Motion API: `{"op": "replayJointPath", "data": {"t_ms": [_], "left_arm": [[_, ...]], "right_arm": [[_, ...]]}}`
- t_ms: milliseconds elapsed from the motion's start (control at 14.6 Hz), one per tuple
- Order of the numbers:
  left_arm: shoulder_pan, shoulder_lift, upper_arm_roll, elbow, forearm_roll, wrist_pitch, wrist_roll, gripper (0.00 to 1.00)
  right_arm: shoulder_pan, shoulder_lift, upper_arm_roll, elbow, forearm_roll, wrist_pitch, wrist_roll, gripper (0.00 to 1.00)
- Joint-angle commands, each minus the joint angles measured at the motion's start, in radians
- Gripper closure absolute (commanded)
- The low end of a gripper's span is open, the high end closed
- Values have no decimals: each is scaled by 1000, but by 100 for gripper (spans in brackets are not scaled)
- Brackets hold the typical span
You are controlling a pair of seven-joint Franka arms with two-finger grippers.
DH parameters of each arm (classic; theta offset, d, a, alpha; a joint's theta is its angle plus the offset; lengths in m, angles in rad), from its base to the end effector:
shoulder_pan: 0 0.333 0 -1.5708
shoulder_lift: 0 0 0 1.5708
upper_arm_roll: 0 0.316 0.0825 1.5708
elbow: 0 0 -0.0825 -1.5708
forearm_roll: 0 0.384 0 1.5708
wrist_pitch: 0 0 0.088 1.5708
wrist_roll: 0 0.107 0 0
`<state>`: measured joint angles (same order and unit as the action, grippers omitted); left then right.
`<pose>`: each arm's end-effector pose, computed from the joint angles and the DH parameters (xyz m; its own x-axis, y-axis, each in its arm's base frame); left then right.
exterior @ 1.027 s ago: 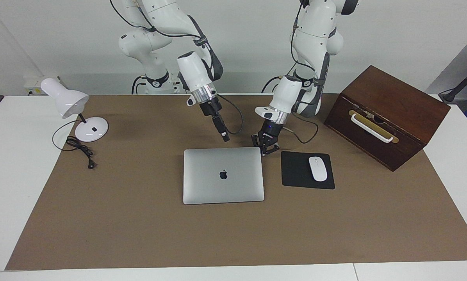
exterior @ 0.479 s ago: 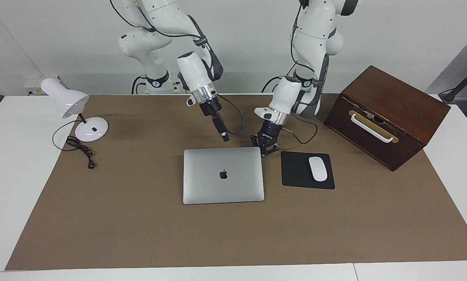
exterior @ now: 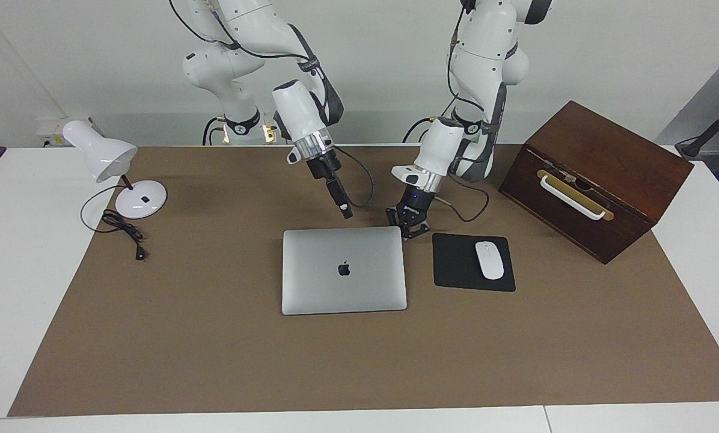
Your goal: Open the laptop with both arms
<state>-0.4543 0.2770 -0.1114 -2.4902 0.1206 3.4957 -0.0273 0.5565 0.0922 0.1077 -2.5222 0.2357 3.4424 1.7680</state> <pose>0.4307 -0.2903 0.2669 0.5928 -0.4502 0.6677 -0.6078 -0.7941 0.0042 0.4194 0.2936 0.3405 0.3023 -0.9153 -0.2661 -0.7297 -0.0426 -0.6825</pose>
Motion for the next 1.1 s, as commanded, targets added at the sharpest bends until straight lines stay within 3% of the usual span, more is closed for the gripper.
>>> {"op": "replayJointPath", "data": {"t_ms": [0,1027], "left_arm": [[-4,41,1,17,21,11,-16,100],[-29,48,2,31,11,12,-14,100]], "right_arm": [[-15,38,6,5,19,47,-48,3],[-67,112,1,95,17,47,-116,3]]}}
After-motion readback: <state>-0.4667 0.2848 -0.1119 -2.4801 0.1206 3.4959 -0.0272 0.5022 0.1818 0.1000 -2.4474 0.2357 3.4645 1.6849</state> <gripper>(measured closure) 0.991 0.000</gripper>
